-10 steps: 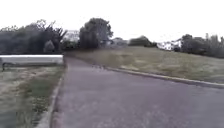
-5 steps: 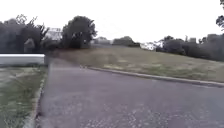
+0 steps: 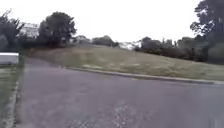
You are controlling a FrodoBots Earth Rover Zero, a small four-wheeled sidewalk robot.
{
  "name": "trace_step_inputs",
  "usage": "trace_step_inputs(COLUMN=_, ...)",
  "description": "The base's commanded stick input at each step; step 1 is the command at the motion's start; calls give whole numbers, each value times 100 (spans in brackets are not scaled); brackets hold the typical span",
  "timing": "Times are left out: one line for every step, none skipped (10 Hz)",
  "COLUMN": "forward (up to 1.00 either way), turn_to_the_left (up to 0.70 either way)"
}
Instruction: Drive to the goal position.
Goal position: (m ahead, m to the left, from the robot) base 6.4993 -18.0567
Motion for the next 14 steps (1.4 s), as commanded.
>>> trace_step_inputs(forward=0, turn_to_the_left=-70)
trace_step_inputs(forward=0, turn_to_the_left=-70)
trace_step_inputs(forward=0, turn_to_the_left=-70)
trace_step_inputs(forward=0, turn_to_the_left=-70)
trace_step_inputs(forward=0, turn_to_the_left=-70)
trace_step_inputs(forward=0, turn_to_the_left=-70)
trace_step_inputs(forward=0, turn_to_the_left=-70)
trace_step_inputs(forward=0, turn_to_the_left=-70)
trace_step_inputs(forward=0, turn_to_the_left=-70)
trace_step_inputs(forward=0, turn_to_the_left=-70)
trace_step_inputs(forward=0, turn_to_the_left=-70)
trace_step_inputs(forward=0, turn_to_the_left=-70)
trace_step_inputs(forward=0, turn_to_the_left=-53)
trace_step_inputs(forward=0, turn_to_the_left=-52)
